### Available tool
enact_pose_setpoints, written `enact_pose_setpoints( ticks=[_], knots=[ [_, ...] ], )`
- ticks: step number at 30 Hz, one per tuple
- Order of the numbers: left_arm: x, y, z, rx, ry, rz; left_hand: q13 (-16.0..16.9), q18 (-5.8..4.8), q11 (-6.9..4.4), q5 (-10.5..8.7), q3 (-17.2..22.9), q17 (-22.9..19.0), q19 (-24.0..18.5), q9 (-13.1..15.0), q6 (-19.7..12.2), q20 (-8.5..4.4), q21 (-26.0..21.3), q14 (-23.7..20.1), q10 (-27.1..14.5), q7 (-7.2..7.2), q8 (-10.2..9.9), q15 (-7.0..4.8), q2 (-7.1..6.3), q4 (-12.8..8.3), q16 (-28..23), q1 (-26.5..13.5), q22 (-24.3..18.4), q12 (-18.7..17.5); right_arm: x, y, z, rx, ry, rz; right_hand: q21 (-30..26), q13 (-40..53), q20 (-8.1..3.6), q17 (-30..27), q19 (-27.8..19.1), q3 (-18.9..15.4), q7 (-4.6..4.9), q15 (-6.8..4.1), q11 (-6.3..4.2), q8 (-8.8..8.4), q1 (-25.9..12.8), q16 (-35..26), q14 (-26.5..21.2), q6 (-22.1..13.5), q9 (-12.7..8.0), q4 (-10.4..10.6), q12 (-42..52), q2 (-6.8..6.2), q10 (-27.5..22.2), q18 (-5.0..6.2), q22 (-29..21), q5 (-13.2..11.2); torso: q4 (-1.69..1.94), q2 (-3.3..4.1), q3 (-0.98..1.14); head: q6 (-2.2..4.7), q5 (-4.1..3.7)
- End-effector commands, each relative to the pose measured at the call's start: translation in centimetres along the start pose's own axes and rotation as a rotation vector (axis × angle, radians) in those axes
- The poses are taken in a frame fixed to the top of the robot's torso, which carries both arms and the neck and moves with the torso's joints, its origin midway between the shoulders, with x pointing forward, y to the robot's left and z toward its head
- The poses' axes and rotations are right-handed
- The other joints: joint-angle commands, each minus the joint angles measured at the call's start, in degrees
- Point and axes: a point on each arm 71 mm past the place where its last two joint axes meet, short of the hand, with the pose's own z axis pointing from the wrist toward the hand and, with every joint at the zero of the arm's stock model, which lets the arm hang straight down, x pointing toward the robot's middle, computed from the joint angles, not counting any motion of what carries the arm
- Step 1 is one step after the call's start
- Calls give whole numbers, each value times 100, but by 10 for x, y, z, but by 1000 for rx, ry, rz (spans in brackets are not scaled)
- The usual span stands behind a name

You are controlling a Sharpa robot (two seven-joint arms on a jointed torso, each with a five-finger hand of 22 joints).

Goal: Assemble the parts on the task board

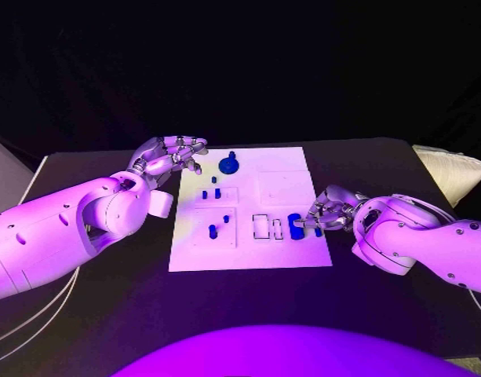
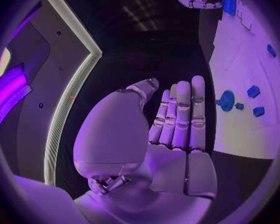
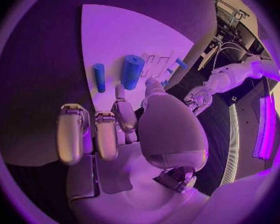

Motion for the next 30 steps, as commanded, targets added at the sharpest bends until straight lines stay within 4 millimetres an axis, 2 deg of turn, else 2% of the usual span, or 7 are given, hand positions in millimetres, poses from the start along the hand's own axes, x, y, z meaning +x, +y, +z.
enact_pose_setpoints(
  ticks=[1,11,24,30],
  knots=[
    [3,-1,0,8,22,-13,-9,78,-11,0,4,-9,-3,-4,-8,-10,-20,-49,-39,1,18,8,-11,34,-20,48,-8,36,3,0,3,7,26,-57,39,36,6,693,87,-48,-4,-23,10,42,-52,25,443,35,11,-1,41,0,35,-63,322,-51,5,1,-2,-21,4],
    [3,-1,-1,7,25,-13,-9,78,-10,0,3,-9,-3,-4,-7,-10,-21,-49,-40,2,20,8,-11,37,-21,47,-9,36,12,6,8,0,56,-84,77,111,6,751,102,-76,-8,-24,7,64,-93,48,452,42,27,0,130,-9,55,-73,370,-121,-8,8,-1,-30,35],
    [3,-2,-1,5,26,-13,-9,78,-10,0,3,-9,-3,-4,-7,-10,-21,-49,-40,2,20,8,-11,37,-21,47,-9,36,18,5,19,10,73,-154,96,126,6,771,109,-94,-11,-24,6,83,-131,57,455,49,40,0,133,-12,48,-78,396,-171,-3,4,-9,-30,56],
    [2,-2,-2,4,26,-13,-9,78,-10,0,3,-9,-3,-4,-7,-10,-21,-49,-40,2,20,8,-11,37,-21,47,-9,36,20,5,23,16,68,-164,112,159,4,794,112,-51,-22,-29,-2,119,-88,66,457,68,62,-8,156,80,47,-82,421,-166,-1,2,-12,-30,55]
  ],
)
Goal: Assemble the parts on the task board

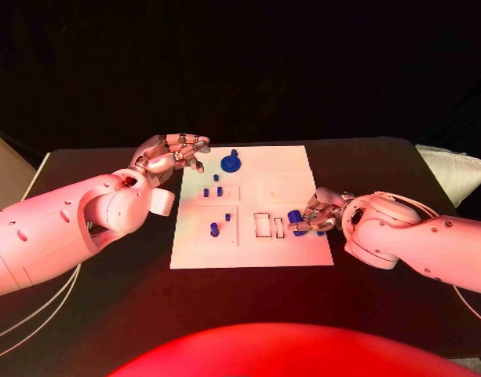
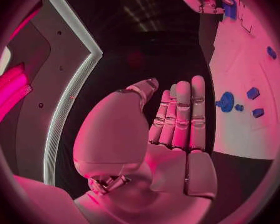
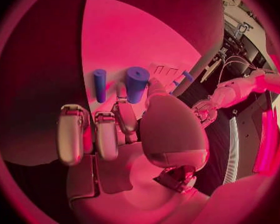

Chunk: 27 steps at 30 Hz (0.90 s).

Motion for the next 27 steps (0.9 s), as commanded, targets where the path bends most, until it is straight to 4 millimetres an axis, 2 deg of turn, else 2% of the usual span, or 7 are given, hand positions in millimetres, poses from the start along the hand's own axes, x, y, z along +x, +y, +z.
enact_pose_setpoints(
  ticks=[1,4,8,13,27],
  knots=[
    [2,-1,0,6,19,-11,-9,78,-10,0,3,-5,-3,-4,-7,-10,-22,-49,-40,2,20,8,-11,37,-21,47,-10,37,7,-4,2,16,26,-47,27,130,1,803,116,17,-6,-30,-19,-11,33,42,458,-11,-26,-9,31,85,34,-83,427,-9,3,-3,-3,1,-4],
    [2,-1,0,5,20,-11,-9,78,-10,0,3,-5,-3,-4,-7,-10,-22,-49,-40,2,20,8,-11,37,-21,47,-10,37,7,-3,3,16,22,-40,46,162,-3,824,122,42,-13,-35,-25,14,93,51,461,-10,-9,-14,58,133,39,-88,454,97,-2,-3,-5,1,1],
    [2,-1,0,5,20,-11,-9,78,-10,0,3,-5,-3,-4,-7,-10,-22,-49,-40,2,20,8,-11,37,-21,47,-10,37,8,-3,2,19,20,-5,85,232,-13,890,137,97,-25,-45,-37,58,265,76,472,-26,24,-22,115,196,54,-97,513,604,0,-2,-3,1,5],
    [2,-1,0,4,19,-11,-9,78,-10,0,3,-5,-3,-4,-7,-10,-22,-49,-40,2,20,8,-11,37,-21,47,-10,37,9,-4,-3,26,24,79,145,325,-22,1022,165,166,-43,-57,-54,91,374,124,498,-3,40,-22,233,239,104,-113,591,962,-4,0,-3,1,16],
    [2,0,0,-2,24,-13,-11,77,-8,0,-6,-9,-2,-6,-5,-8,-35,-50,-44,3,32,11,-8,56,-28,43,-17,45,-4,12,-21,-10,4,213,217,366,-30,1147,204,202,-64,-69,-72,123,382,170,524,53,52,-20,291,270,138,-133,673,1043,-7,1,-4,1,26]
  ],
)
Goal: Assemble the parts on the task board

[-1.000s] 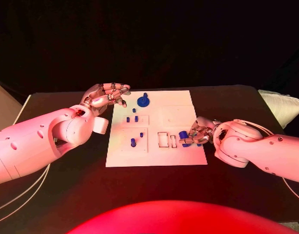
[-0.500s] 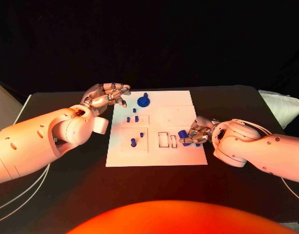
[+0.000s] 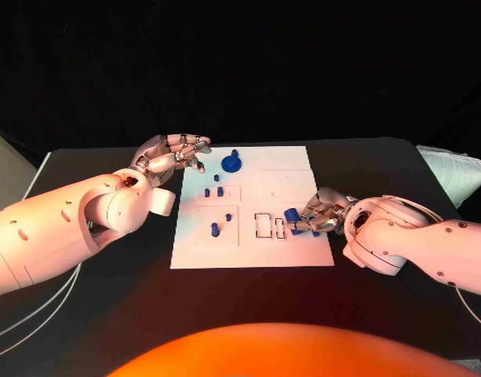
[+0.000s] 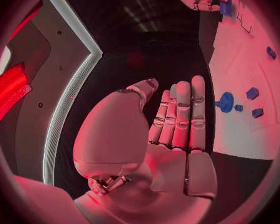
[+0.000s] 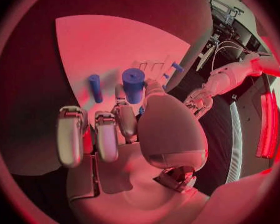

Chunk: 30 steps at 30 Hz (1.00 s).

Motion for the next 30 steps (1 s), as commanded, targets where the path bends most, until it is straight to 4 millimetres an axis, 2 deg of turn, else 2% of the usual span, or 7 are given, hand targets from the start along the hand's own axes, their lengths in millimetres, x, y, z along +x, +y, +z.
enact_pose_setpoints(
  ticks=[1,12,17,23,30],
  knots=[
    [3,0,0,3,21,-12,-5,78,-8,0,3,-9,-2,-6,-5,-8,-35,-30,-44,3,33,-10,-8,16,-28,43,-5,18,-1,6,-3,-7,-5,58,17,368,-10,1149,184,33,-2,-28,4,17,30,27,523,33,-2,-10,25,16,29,-44,675,32,0,1,-1,1,5],
    [3,0,0,3,21,-12,-5,78,-8,0,3,-9,-2,-6,-5,-8,-35,-30,-44,3,33,-10,-8,16,-28,43,-5,18,2,22,-6,-43,19,69,46,385,-13,1175,200,32,-8,-33,-1,27,17,37,528,52,2,-7,51,14,42,-52,707,18,6,11,-5,1,30],
    [3,0,0,4,21,-12,-5,78,-8,0,3,-9,-2,-6,-5,-8,-35,-30,-44,3,33,-10,-8,16,-28,43,-5,18,6,29,-2,-50,54,45,52,378,-22,1172,201,25,-15,-40,-7,36,-32,36,527,64,8,-6,26,9,41,-53,718,-98,-2,1,-16,1,45],
    [4,0,1,4,23,-13,-6,78,-8,1,-2,-11,0,-8,-8,-7,-42,-29,-47,3,38,-9,-6,28,-31,42,-9,22,11,35,5,-53,81,22,45,373,-24,1161,196,23,-15,-40,-7,37,-62,32,524,63,9,-3,10,18,38,-51,712,-157,4,13,-2,1,46],
    [4,0,0,3,23,-13,-7,78,-7,1,-4,-11,0,-9,-9,-7,-44,-29,-48,3,40,-9,-5,33,-32,40,-10,23,18,41,12,-59,103,-5,42,361,-24,1153,192,11,-14,-39,-5,40,-112,29,521,61,13,-3,-20,25,30,-50,713,-222,12,12,-7,1,60]
  ],
)
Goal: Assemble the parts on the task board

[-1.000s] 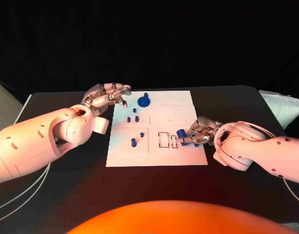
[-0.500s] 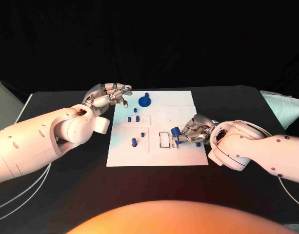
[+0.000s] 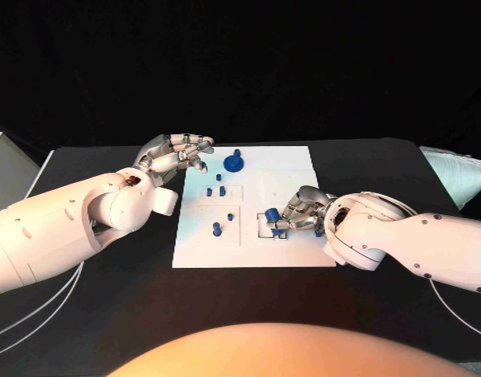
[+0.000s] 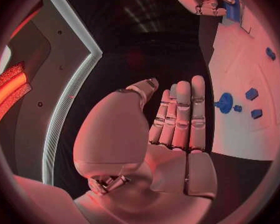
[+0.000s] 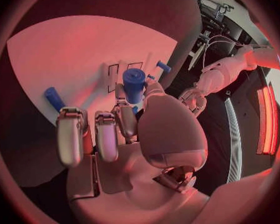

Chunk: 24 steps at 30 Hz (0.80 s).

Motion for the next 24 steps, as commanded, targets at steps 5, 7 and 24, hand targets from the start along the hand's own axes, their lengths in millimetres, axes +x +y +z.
enact_pose_setpoints(
  ticks=[5,7,24],
  knots=[
    [3,-1,0,6,18,-11,-7,77,-7,1,-4,-5,0,-9,-9,-7,-22,-29,-48,3,20,-9,-5,33,-32,40,-5,24,5,2,6,-1,48,-49,15,341,-23,1158,189,-21,12,-39,-6,28,-156,33,522,37,14,-5,-85,-18,18,-50,713,-158,2,-3,-3,1,27],
    [3,-1,0,6,18,-11,-7,77,-7,1,-4,-5,0,-9,-9,-7,-22,-29,-48,3,20,-9,-5,33,-32,40,-5,24,5,2,7,1,49,-52,16,338,-23,1164,189,-31,12,-38,-6,31,-170,35,523,37,17,-6,-93,-27,17,-50,715,-183,2,-2,-3,1,29],
    [2,-1,-1,6,17,-10,-8,77,-7,1,-7,-6,2,-11,-12,-6,-28,-28,-50,3,24,-8,2,47,-34,36,-8,27,6,5,16,3,36,-70,15,339,-23,1163,186,-78,5,-40,-10,62,-252,33,522,51,40,-6,-113,-30,20,-50,724,-413,-2,3,1,1,61]
  ],
)
